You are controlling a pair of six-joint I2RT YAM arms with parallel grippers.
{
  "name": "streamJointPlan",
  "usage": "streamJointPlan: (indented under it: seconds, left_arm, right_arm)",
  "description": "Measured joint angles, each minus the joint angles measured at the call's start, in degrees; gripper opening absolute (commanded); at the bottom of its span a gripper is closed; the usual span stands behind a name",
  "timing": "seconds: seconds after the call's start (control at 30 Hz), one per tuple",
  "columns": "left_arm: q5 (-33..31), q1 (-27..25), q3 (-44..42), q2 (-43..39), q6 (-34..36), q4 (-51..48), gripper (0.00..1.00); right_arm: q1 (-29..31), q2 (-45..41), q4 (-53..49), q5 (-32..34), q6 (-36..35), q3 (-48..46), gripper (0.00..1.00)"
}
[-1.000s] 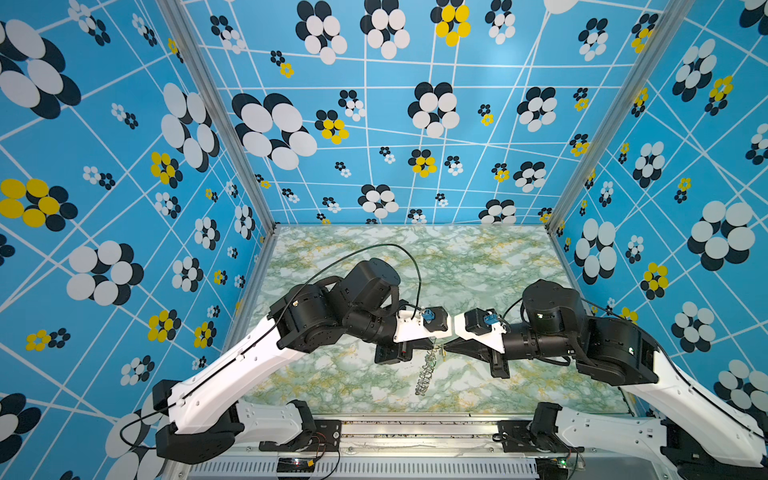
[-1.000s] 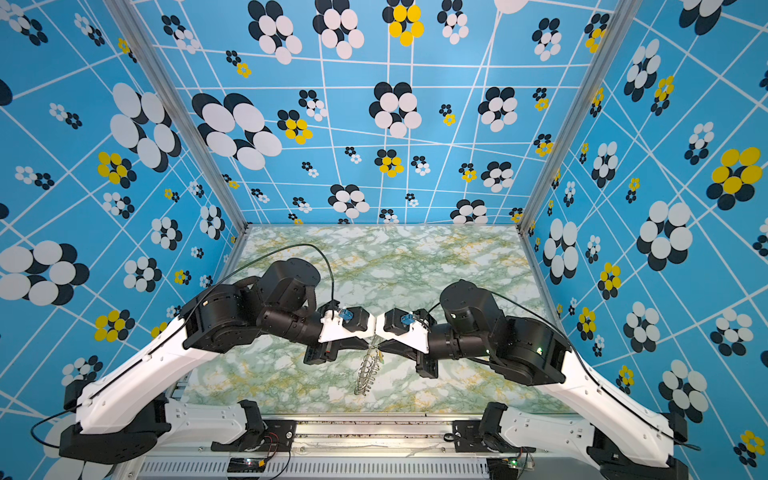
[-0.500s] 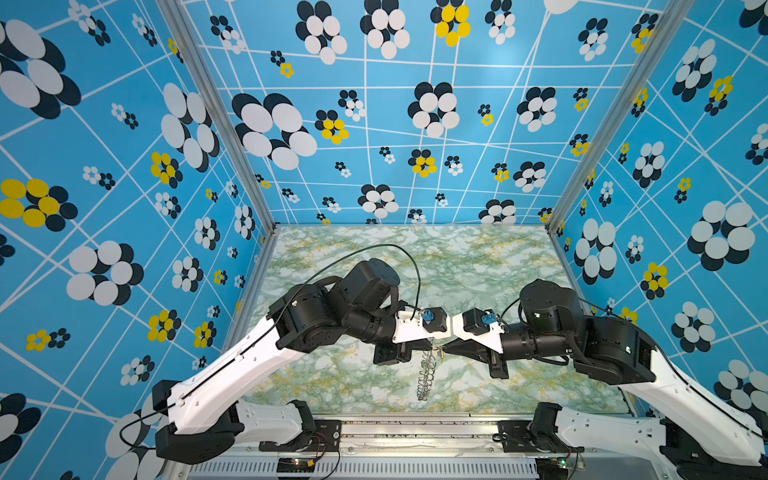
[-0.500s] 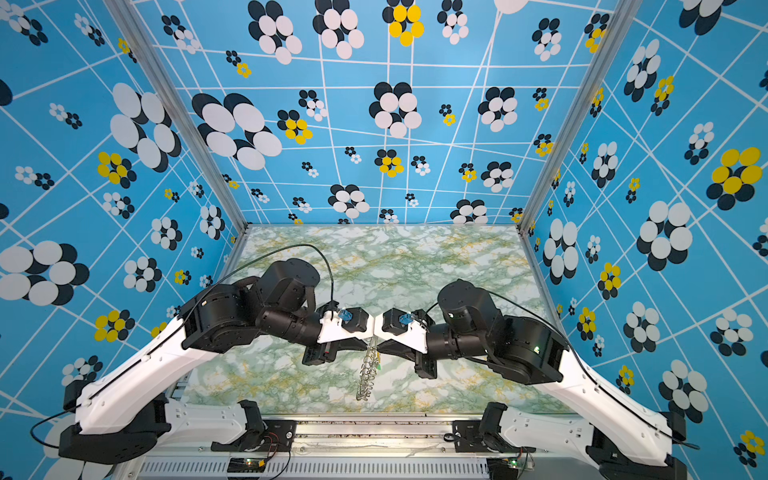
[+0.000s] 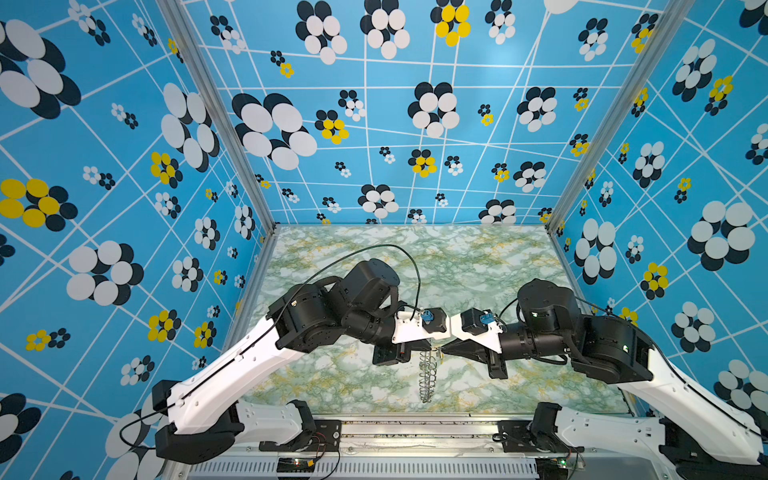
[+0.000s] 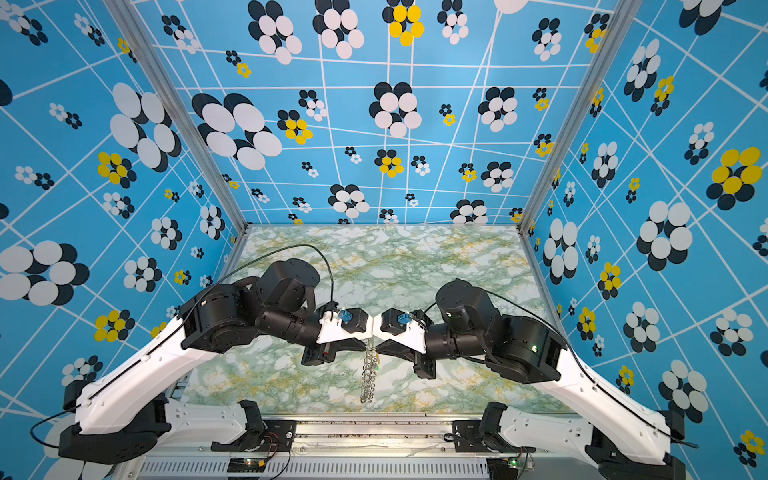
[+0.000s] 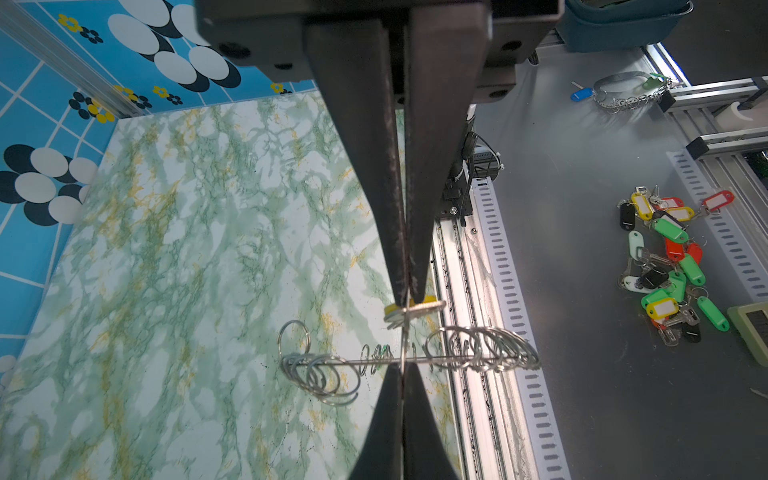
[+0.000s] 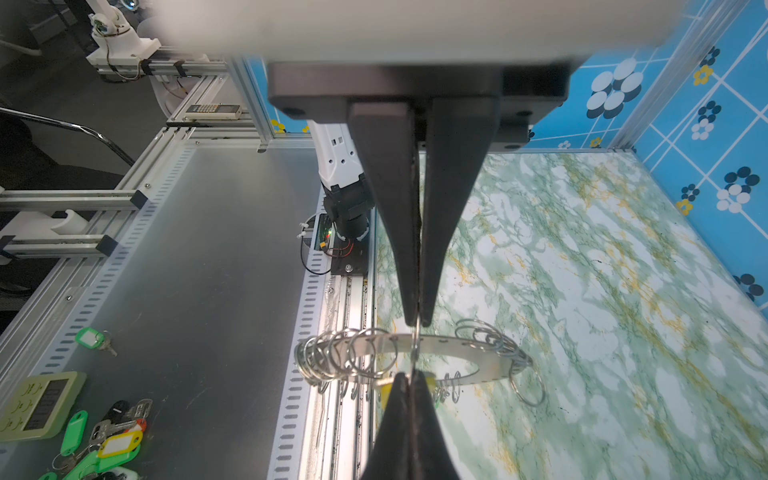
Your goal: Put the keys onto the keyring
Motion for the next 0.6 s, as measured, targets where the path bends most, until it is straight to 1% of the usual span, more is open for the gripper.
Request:
streamJointPlan:
  seconds: [0.6]
  left_arm:
    - [0.00, 0.00, 0.09, -0.04, -0.02, -0.11, 0.00]
  right_arm:
    - [0.00, 0.17, 0.22, 0.11, 0.42, 0.00, 0.00]
